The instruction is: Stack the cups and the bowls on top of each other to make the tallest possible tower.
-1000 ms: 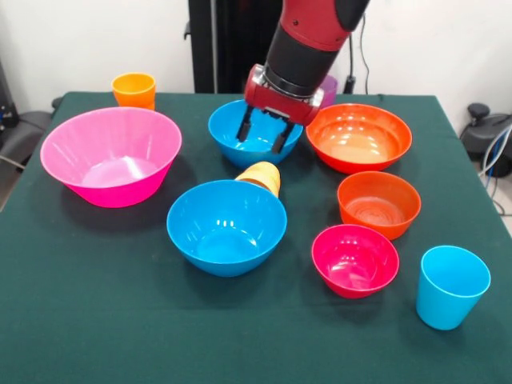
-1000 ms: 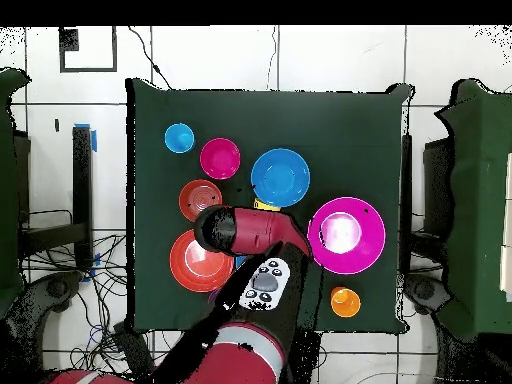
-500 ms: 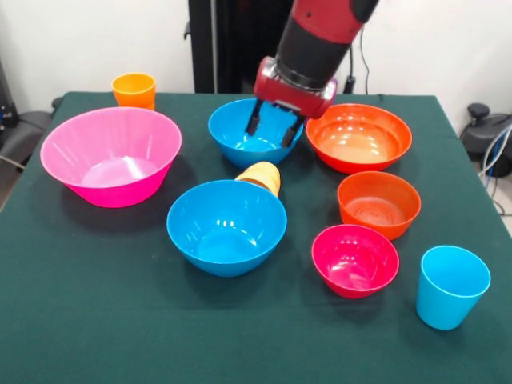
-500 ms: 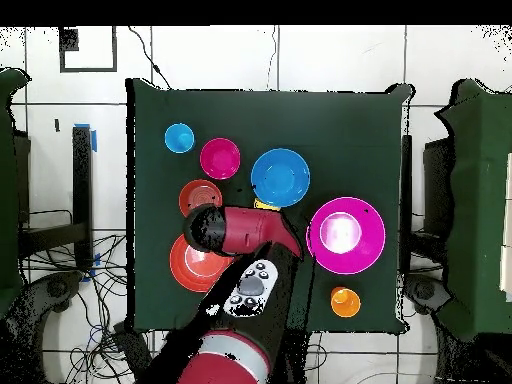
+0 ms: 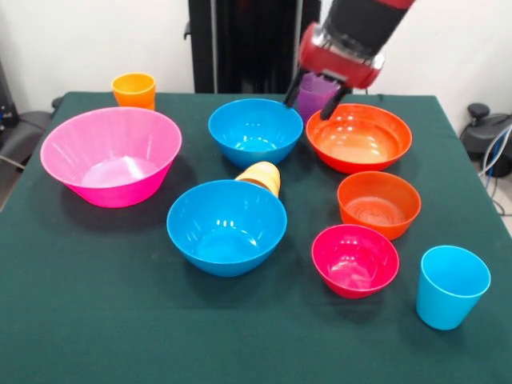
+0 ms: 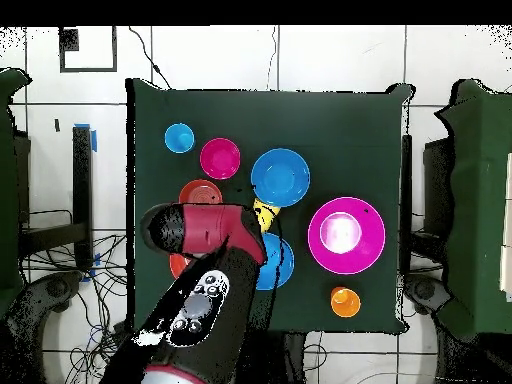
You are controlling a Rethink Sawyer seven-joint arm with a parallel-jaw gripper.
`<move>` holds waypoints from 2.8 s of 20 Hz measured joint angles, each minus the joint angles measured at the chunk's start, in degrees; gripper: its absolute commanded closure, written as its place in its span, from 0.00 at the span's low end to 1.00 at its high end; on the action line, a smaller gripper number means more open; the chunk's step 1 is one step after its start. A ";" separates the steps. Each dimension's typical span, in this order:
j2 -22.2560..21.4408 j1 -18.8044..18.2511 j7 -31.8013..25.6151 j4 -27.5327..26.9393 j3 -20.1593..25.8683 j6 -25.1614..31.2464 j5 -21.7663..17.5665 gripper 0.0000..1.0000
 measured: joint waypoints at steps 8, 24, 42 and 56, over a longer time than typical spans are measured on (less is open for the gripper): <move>-15.06 -7.07 0.00 10.51 0.48 0.21 0.05 0.00; -24.31 -32.33 0.00 17.18 4.59 -6.42 -5.26 0.00; -14.50 -34.94 0.00 21.07 10.27 -24.80 -11.11 0.00; -4.99 -35.16 0.00 23.01 10.61 -31.21 -11.05 0.00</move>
